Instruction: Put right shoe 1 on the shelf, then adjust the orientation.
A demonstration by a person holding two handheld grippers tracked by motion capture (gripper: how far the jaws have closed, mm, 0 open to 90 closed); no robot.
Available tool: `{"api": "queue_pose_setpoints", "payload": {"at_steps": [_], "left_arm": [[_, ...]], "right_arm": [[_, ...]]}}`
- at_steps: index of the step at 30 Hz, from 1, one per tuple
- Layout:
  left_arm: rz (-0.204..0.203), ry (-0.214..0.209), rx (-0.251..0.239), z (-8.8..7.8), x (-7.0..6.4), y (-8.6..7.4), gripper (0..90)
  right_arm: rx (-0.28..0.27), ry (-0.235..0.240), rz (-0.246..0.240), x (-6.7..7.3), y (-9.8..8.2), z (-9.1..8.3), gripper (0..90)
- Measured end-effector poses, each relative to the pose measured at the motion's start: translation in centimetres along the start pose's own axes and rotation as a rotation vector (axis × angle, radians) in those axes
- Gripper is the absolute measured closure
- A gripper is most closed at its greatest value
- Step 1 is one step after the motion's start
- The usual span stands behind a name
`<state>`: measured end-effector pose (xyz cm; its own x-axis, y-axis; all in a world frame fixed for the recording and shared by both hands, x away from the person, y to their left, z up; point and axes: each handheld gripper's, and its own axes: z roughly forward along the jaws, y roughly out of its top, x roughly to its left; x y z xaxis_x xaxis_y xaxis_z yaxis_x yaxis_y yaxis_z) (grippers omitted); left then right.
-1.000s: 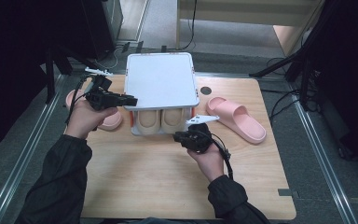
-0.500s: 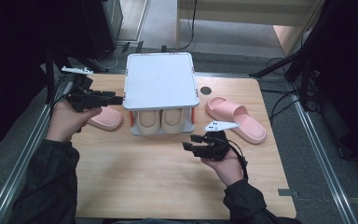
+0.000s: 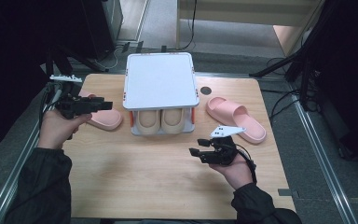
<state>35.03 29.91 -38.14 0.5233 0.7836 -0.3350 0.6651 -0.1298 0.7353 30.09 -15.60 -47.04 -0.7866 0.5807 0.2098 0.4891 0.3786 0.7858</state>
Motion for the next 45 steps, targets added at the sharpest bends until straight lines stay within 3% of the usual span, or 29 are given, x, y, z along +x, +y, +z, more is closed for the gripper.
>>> {"api": "queue_pose_setpoints", "payload": {"at_steps": [8,11,16,27,31,37,45], "left_arm": [[-0.019,0.029,-0.001,0.5,0.9,-1.1,47.3],[-0.019,0.055,-0.007,1.1,1.4,-1.9,64.6],[-0.033,0.082,0.004,1.9,2.3,-2.8,73.8],[-0.065,0.106,0.021,2.8,4.4,-4.2,77.2],[-0.095,0.123,0.022,3.3,5.4,-4.6,79.2],[-0.065,0.178,0.056,5.1,5.8,-4.7,82.6],[-0.091,0.218,0.066,6.0,7.2,-5.2,83.9]], "right_arm": [[-0.006,0.017,0.0,-0.4,0.3,0.2,47.8],[-0.002,0.021,-0.002,-0.4,0.4,0.4,47.8],[0.01,0.024,-0.006,-0.4,0.5,0.7,47.3],[0.001,0.019,-0.005,-0.1,0.6,0.9,47.5],[0.0,0.019,-0.005,0.0,0.7,1.4,47.5],[0.012,0.017,-0.007,0.0,0.4,1.2,47.5],[0.006,0.005,-0.011,0.0,0.1,0.9,47.5]]}}
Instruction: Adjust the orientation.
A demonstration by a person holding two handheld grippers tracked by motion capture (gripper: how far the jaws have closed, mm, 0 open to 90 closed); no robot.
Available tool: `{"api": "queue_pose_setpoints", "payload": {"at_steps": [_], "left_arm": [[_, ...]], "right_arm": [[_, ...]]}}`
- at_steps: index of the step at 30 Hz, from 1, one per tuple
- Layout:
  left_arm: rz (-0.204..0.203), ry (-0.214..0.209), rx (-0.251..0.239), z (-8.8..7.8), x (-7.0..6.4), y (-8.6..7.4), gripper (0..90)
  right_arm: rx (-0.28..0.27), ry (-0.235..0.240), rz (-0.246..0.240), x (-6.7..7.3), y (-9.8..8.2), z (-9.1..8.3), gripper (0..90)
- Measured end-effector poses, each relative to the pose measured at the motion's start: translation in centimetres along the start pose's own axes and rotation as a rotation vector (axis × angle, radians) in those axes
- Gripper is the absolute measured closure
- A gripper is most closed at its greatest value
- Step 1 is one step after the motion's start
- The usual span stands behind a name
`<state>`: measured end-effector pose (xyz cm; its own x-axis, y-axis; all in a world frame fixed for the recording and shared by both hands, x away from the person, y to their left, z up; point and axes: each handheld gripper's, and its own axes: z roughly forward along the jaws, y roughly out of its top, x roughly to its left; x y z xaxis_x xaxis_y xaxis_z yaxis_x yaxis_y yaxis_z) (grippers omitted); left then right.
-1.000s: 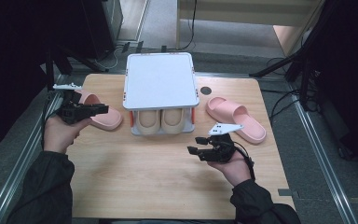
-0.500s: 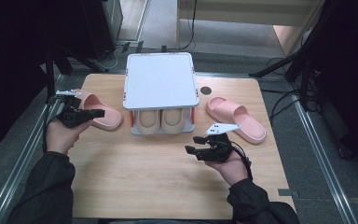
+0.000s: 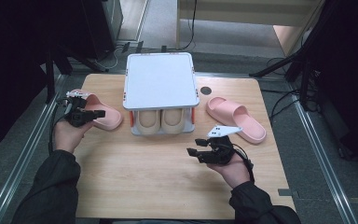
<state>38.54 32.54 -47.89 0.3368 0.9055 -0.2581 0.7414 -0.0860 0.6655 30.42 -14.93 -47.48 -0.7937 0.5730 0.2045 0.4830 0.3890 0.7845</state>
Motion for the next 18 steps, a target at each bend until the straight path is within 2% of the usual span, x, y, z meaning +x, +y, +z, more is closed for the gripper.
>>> {"api": "queue_pose_setpoints", "payload": {"at_steps": [2,5,6,16,18], "left_arm": [[-0.009,0.016,0.016,0.5,0.7,-0.2,83.9],[-0.028,0.024,0.01,0.7,1.2,-0.3,83.9],[-0.046,0.029,0.01,0.9,1.7,-0.3,83.9],[-0.1,0.066,0.029,1.8,3.6,-1.0,84.6],[-0.113,0.068,0.014,1.8,3.9,-1.2,85.6]], "right_arm": [[0.002,-0.002,0.003,0.0,0.0,0.1,47.6],[0.007,-0.004,0.01,0.0,-0.1,0.1,47.6],[0.007,-0.006,0.005,0.0,-0.2,0.1,47.6],[0.008,-0.01,0.017,-0.2,-0.4,-0.1,47.6],[0.008,-0.003,0.024,-0.2,-0.4,0.0,47.9]]}}
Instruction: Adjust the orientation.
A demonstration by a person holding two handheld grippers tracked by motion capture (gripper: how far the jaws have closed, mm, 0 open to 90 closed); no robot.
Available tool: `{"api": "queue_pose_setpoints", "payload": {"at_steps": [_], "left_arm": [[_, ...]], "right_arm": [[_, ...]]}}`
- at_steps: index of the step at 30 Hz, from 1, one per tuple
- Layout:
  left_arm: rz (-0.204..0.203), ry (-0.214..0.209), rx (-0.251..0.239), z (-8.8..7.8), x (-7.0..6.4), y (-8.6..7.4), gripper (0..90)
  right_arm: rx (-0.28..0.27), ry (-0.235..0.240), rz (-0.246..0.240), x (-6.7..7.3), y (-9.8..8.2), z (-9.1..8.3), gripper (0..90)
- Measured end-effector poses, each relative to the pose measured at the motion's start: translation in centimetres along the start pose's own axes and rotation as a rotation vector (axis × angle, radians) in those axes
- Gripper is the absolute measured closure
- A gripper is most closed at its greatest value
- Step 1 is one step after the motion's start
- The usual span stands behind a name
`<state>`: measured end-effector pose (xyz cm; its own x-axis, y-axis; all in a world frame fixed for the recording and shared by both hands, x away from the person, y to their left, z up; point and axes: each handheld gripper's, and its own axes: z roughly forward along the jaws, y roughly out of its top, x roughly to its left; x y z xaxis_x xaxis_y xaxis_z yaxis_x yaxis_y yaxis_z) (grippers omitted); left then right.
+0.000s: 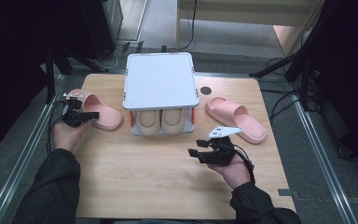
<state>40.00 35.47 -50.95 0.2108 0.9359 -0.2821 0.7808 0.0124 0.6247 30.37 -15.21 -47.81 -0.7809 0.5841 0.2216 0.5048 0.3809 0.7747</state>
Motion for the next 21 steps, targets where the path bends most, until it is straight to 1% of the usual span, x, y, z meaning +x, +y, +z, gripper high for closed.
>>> {"api": "queue_pose_setpoints", "payload": {"at_steps": [2,3,6,8,10,11,12,21], "left_arm": [[-0.002,0.007,-0.003,-0.1,0.26,-0.06,85.9],[-0.01,0.001,-0.001,-0.15,0.39,-0.1,86.1],[-0.013,0.006,0.001,-0.27,0.62,-0.18,87.2],[-0.027,-0.004,-0.001,-0.32,0.79,-0.28,87.4],[-0.029,-0.003,-0.001,-0.34,0.83,-0.32,87.5],[-0.023,0.003,0.003,-0.4,0.87,-0.31,87.6],[-0.029,0.003,0.003,-0.41,0.84,-0.33,87.7],[-0.033,-0.002,0.006,-0.79,0.97,-0.73,87.5]], "right_arm": [[-0.003,0.006,-0.005,0.05,0.03,0.11,48.3],[-0.001,0.01,-0.007,0.08,0.04,0.17,48.3],[0.006,0.015,-0.007,0.2,0.04,0.3,48.3],[0.01,0.017,-0.008,0.24,0.06,0.34,48.3],[0.008,0.017,-0.013,0.24,0.08,0.44,48.3],[0.011,0.018,-0.012,0.24,0.09,0.47,48.3],[0.012,0.018,-0.012,0.23,0.11,0.53,48.3],[0.014,0.026,-0.013,0.23,0.36,0.83,48.3]]}}
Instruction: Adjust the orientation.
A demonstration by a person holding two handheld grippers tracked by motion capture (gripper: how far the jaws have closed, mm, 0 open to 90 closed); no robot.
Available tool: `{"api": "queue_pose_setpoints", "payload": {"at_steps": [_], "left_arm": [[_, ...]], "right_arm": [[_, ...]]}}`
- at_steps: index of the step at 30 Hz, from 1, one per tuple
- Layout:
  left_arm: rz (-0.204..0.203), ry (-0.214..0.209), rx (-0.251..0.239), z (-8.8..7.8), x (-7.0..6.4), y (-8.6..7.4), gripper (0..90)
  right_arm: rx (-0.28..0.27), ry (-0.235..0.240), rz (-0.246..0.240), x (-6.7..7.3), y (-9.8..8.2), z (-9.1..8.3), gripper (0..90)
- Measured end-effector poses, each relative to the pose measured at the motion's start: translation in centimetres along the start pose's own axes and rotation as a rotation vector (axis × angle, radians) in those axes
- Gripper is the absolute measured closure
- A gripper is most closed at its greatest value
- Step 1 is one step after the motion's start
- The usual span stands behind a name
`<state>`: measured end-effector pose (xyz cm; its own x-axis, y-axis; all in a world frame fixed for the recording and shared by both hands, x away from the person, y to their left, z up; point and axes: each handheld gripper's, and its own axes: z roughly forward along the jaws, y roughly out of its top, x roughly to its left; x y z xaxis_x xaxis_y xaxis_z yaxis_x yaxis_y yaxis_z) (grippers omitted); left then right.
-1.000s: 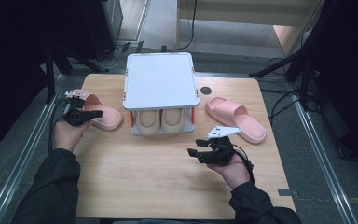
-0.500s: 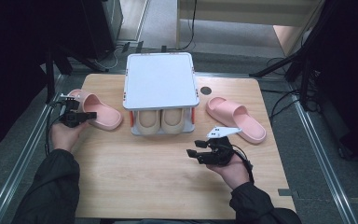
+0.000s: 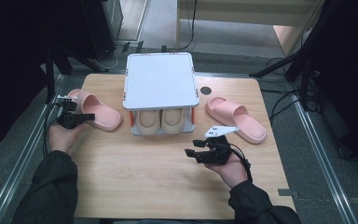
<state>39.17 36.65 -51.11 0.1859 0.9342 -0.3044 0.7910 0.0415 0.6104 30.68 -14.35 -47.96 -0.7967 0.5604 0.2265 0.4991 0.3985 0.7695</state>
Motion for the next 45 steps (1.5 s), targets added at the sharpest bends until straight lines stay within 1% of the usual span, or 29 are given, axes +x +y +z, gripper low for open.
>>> {"api": "queue_pose_setpoints", "payload": {"at_steps": [10,20,22,24,25,28,30,31,32,33,36,37,38,39,40,41,42,43,44,45], "left_arm": [[-0.001,0.002,0.012,-0.7,0.3,-0.5,87.6],[-0.019,0.015,0.017,-1.5,1.0,-1.0,87.4],[-0.023,0.022,0.015,-1.7,1.2,-1.2,87.4],[-0.017,0.038,0.019,-2.0,1.5,-1.2,87.3],[-0.022,0.041,0.017,-2.1,1.6,-1.3,87.3],[-0.038,0.036,0.015,-2.4,2.1,-1.4,87.3],[-0.041,0.038,0.014,-2.5,2.3,-1.5,87.3],[-0.042,0.06,0.008,-2.6,2.4,-1.5,86.5],[-0.029,0.09,0.004,-2.7,2.4,-1.5,86.2],[-0.023,0.102,0.002,-2.8,2.4,-1.5,85.9],[-0.031,0.104,-0.002,-2.9,2.6,-1.6,85.1],[-0.053,0.084,-0.007,-3.0,2.9,-1.6,84.5],[-0.053,0.084,-0.007,-3.0,2.9,-1.6,84.1],[-0.048,0.058,-0.015,-3.3,2.9,-1.5,82.9],[-0.041,0.051,-0.025,-3.6,2.8,-1.4,82.1],[-0.041,0.051,-0.025,-3.6,2.8,-1.4,81.0],[-0.035,0.045,-0.035,-3.9,2.7,-1.3,81.0],[-0.031,0.037,-0.061,-4.5,2.5,-1.1,77.3],[-0.025,0.035,-0.065,-4.7,2.4,-1.0,75.8],[-0.028,0.038,-0.075,-4.9,2.3,-1.0,74.0]], "right_arm": [[0.004,0.015,-0.016,0.0,0.5,0.6,48.3],[0.007,0.028,-0.024,0.1,0.8,1.0,48.3],[0.007,0.031,-0.027,0.1,0.8,1.1,48.2],[0.008,0.033,-0.029,0.1,0.9,1.1,48.5],[0.009,0.034,-0.027,0.2,0.9,1.2,48.5],[0.012,0.035,-0.026,0.2,0.9,1.2,48.5],[0.012,0.036,-0.028,0.2,1.0,1.2,48.6],[0.013,0.036,-0.028,0.2,1.0,1.2,48.6],[0.014,0.035,-0.028,0.2,1.0,1.2,48.5],[0.013,0.035,-0.027,0.2,1.0,1.2,48.5],[0.014,0.035,-0.025,0.2,0.9,1.2,48.8],[0.016,0.035,-0.026,0.2,0.9,1.2,48.8],[0.016,0.035,-0.026,0.2,0.9,1.2,48.8],[0.016,0.034,-0.031,0.2,0.9,1.2,48.9],[0.016,0.034,-0.031,0.2,0.8,1.1,48.9],[0.017,0.034,-0.026,0.2,0.8,1.1,48.9],[0.017,0.034,-0.026,0.2,0.8,1.1,48.9],[0.011,0.032,-0.025,0.2,0.7,1.0,48.9],[0.01,0.03,-0.025,0.1,0.7,0.9,48.9],[0.01,0.03,-0.024,0.1,0.7,0.9,48.9]]}}
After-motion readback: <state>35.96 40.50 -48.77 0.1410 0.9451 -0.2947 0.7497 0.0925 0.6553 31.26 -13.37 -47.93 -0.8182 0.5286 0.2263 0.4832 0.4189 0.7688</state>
